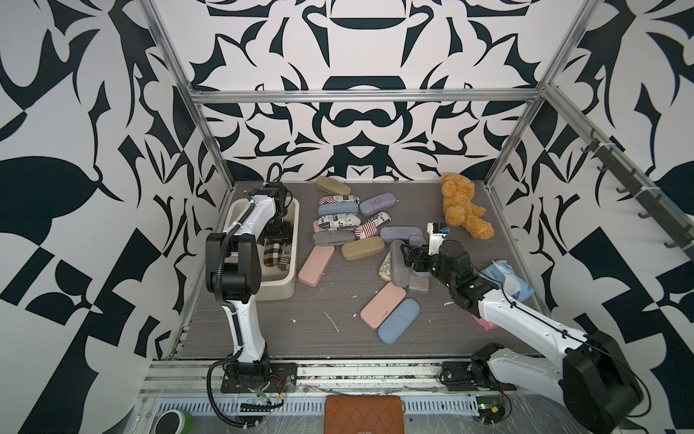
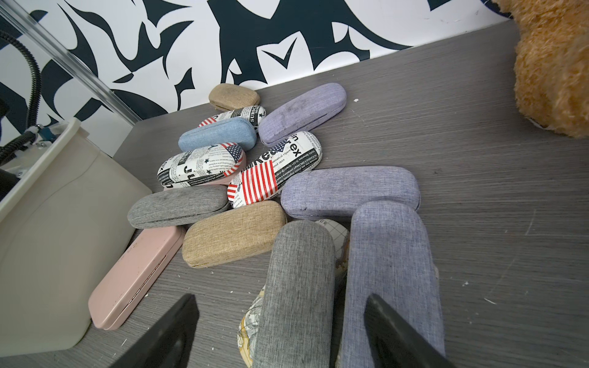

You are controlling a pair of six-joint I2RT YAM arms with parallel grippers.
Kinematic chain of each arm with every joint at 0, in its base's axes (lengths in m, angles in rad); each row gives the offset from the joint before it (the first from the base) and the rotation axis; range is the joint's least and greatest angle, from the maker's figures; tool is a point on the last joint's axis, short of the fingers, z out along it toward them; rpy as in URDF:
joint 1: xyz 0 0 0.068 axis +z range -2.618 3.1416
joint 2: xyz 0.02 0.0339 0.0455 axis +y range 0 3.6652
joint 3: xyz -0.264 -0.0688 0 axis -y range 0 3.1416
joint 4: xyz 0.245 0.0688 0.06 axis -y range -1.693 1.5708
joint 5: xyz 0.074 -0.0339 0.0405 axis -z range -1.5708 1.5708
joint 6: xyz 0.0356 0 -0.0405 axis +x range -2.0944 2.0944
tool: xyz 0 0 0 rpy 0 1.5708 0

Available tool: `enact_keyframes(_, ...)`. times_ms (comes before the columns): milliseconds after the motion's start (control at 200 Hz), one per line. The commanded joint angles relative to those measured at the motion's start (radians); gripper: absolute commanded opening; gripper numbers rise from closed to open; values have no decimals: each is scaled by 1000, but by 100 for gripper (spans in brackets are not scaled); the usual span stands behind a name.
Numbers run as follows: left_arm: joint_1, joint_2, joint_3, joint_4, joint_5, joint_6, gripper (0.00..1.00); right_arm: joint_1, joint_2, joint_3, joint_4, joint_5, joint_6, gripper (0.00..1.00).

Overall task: Put the glasses cases into the storage boxes
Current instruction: Place the glasses case in the storage box, then move the glasses case to the center of the board.

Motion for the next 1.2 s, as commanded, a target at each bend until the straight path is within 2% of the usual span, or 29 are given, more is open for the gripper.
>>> enact_keyframes(0, -11, -65, 45, -24, -26, -19, 83, -2, 5, 39, 17, 13, -8, 86)
enact_keyframes(185, -62, -216, 132, -51, -131, -39, 84, -2, -1, 40, 16, 11, -11, 85)
enact_keyframes(335, -171, -382, 186, -29, -152, -58, 84, -2, 3, 40, 17, 12, -11, 84)
enact_keyframes(350, -186, -401, 175, -15, -148, -62, 88, -2, 2, 40, 16, 14, -11, 84)
enact_keyframes(385, -218, -449, 139, 31, -136, -84, 92, -2, 1, 39, 17, 17, -9, 84)
enact_keyframes(415, -244, -492, 92, 83, -105, -96, 100, -2, 1, 37, 18, 19, -8, 83)
enact_keyframes(465, -266, -580, -23, 192, -27, -131, 99, -2, -2, 34, 21, 27, -6, 83)
enact_keyframes(525, -266, -714, -212, 415, 125, -179, 100, -2, -5, 28, 26, 37, -3, 82)
enact_keyframes(575, -262, -812, -363, 581, 179, -249, 99, -2, -7, 26, 27, 45, 0, 82)
enact_keyframes(640, -241, -861, -447, 662, 294, -313, 99, -2, -5, 23, 31, 57, 6, 82)
enact_keyframes(745, -253, -861, -474, 654, 410, -339, 98, -2, -4, 8, 43, 110, 28, 81)
enact_keyframes(855, -331, -868, -487, 613, 394, -385, 88, -2, -21, -16, 49, 232, 65, 79)
enact_keyframes(910, -381, -851, -482, 585, 365, -417, 73, -2, -34, -30, 61, 268, 84, 79)
enact_keyframes(975, -444, -798, -475, 558, 358, -428, 66, -2, -41, -34, 50, 295, 91, 79)
enact_keyframes(1075, -587, -645, -426, 495, 223, -385, 69, -3, -27, -13, 13, 296, 81, 79)
enact_keyframes(1140, -635, -525, -367, 449, 201, -366, 73, -3, -16, -4, 9, 274, 75, 79)
enact_keyframes(1195, -640, -412, -312, 418, 241, -384, 74, -3, -9, 1, 7, 261, 72, 79)
